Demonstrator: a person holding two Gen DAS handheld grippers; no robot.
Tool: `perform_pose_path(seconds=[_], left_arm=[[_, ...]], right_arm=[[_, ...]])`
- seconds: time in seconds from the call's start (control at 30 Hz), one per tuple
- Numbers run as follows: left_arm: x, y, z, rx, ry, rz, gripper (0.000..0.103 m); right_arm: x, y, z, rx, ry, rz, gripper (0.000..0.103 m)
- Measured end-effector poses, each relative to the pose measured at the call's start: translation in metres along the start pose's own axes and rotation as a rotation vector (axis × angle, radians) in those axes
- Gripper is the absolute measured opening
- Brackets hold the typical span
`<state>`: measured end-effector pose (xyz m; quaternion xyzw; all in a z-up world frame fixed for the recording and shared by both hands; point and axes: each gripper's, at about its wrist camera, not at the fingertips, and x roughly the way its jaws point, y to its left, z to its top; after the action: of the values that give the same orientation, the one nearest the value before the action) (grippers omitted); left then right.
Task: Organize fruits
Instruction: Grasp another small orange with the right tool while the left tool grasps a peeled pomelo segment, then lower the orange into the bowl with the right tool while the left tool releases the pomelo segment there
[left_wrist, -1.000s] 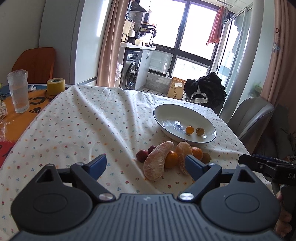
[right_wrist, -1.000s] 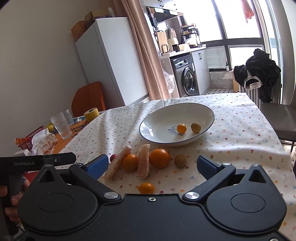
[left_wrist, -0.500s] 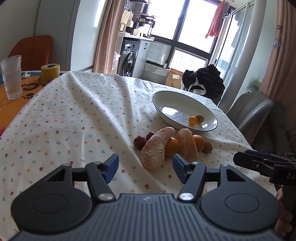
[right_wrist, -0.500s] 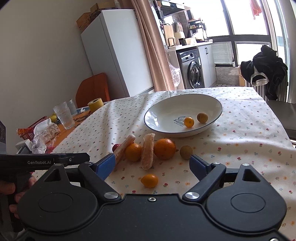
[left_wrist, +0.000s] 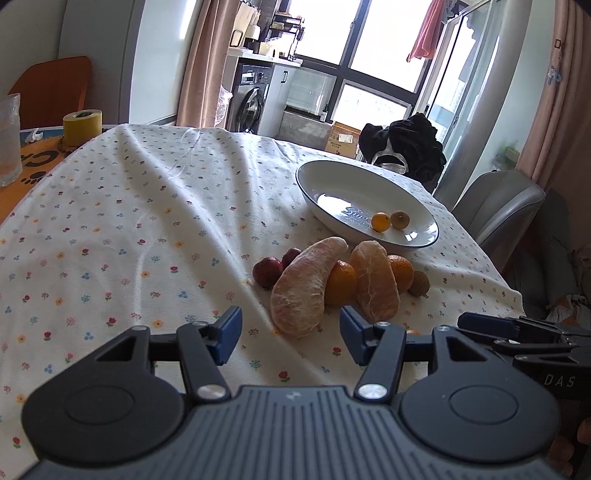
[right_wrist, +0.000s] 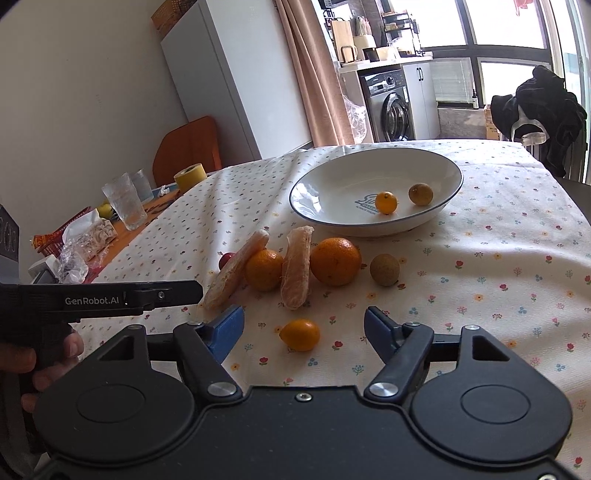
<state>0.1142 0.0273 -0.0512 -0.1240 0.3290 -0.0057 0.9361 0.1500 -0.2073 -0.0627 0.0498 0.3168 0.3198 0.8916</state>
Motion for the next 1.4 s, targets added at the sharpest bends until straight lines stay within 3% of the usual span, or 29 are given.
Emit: perform_pose_path(seconds=[0.27, 0.33, 0.4, 0.43, 1.23, 1.27, 1.3, 1.4], left_arm=[[0.008, 0.002, 0.000, 0.002, 0.011, -0.015, 0.055], [0.011, 0.002, 0.000, 0.001, 0.015, -0.015, 0.055], [0.015, 0.003, 0.001, -0.002, 0.016, -0.016, 0.055], [0.017, 0.003, 0.001, -0.001, 0.015, -0.016, 0.055], [0.052, -0.007, 0.007, 0.068, 0.023, 0.011, 0.055], [0.051, -0.007, 0.008, 0.064, 0.023, 0.013, 0.052], [0.051, -0.007, 0.007, 0.065, 0.021, 0.022, 0.042], [0.048, -0.005, 0.007, 0.055, 0.021, 0.002, 0.036]], right_arm=[[0.019, 0.002, -0.005, 0.002, 0.047, 0.003, 0.057], [0.025, 0.003, -0.007, 0.002, 0.065, 0.008, 0.048], [0.027, 0.005, -0.008, -0.013, 0.064, 0.011, 0.028], [0.028, 0.005, -0.008, -0.017, 0.069, 0.013, 0.026], [0.030, -0.013, 0.003, 0.028, 0.038, 0.034, 0.025], [0.030, -0.013, 0.003, 0.026, 0.038, 0.034, 0.025], [0.029, -0.013, 0.003, 0.023, 0.036, 0.035, 0.025], [0.028, -0.011, 0.005, 0.017, 0.029, 0.034, 0.025]])
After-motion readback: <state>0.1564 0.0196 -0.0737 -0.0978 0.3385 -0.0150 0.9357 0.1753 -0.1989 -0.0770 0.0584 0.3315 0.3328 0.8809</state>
